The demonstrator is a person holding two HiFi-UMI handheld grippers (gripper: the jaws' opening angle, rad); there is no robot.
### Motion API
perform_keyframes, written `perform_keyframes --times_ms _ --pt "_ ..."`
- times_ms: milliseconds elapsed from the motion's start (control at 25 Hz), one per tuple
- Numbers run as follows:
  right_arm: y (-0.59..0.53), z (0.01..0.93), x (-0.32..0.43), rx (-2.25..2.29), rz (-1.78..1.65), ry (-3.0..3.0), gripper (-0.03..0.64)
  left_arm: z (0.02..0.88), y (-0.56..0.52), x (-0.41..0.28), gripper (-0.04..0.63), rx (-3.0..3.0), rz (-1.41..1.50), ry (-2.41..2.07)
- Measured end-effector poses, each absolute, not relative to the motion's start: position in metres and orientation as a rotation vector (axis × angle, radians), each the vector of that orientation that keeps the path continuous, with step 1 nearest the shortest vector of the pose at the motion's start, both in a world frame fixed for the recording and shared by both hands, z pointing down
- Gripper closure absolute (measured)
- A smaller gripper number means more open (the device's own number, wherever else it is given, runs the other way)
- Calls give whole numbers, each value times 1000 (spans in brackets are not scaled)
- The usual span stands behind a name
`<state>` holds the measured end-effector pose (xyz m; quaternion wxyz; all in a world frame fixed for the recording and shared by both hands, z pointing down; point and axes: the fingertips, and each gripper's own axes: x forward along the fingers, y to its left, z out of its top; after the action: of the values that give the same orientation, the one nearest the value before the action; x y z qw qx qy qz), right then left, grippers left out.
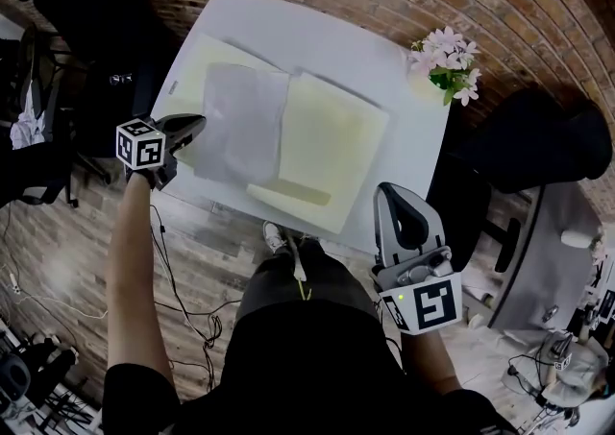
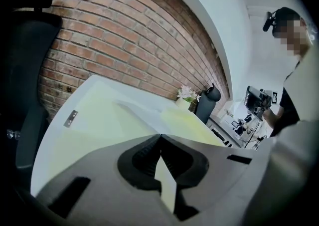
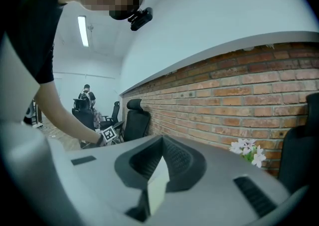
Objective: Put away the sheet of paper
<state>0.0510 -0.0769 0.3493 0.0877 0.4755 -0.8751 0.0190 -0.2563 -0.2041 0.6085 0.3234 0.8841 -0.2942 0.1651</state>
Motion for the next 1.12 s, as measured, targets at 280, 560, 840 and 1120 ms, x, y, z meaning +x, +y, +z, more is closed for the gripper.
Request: perform_keyframes --times_ms 280,560,840,1120 --pt "-78 350 55 1445 57 -2578 603 616 -212 -239 571 2337 455 -713" --pt "-79 354 60 1460 91 -2545 603 620 -214 -224 571 2344 470 -669" --pt "-84 354 63 1477 94 -2551 603 626 -214 -205 571 2358 516 -607" --pt "-84 360 69 1479 133 -2522 603 628 -214 -181 571 2368 527 -554"
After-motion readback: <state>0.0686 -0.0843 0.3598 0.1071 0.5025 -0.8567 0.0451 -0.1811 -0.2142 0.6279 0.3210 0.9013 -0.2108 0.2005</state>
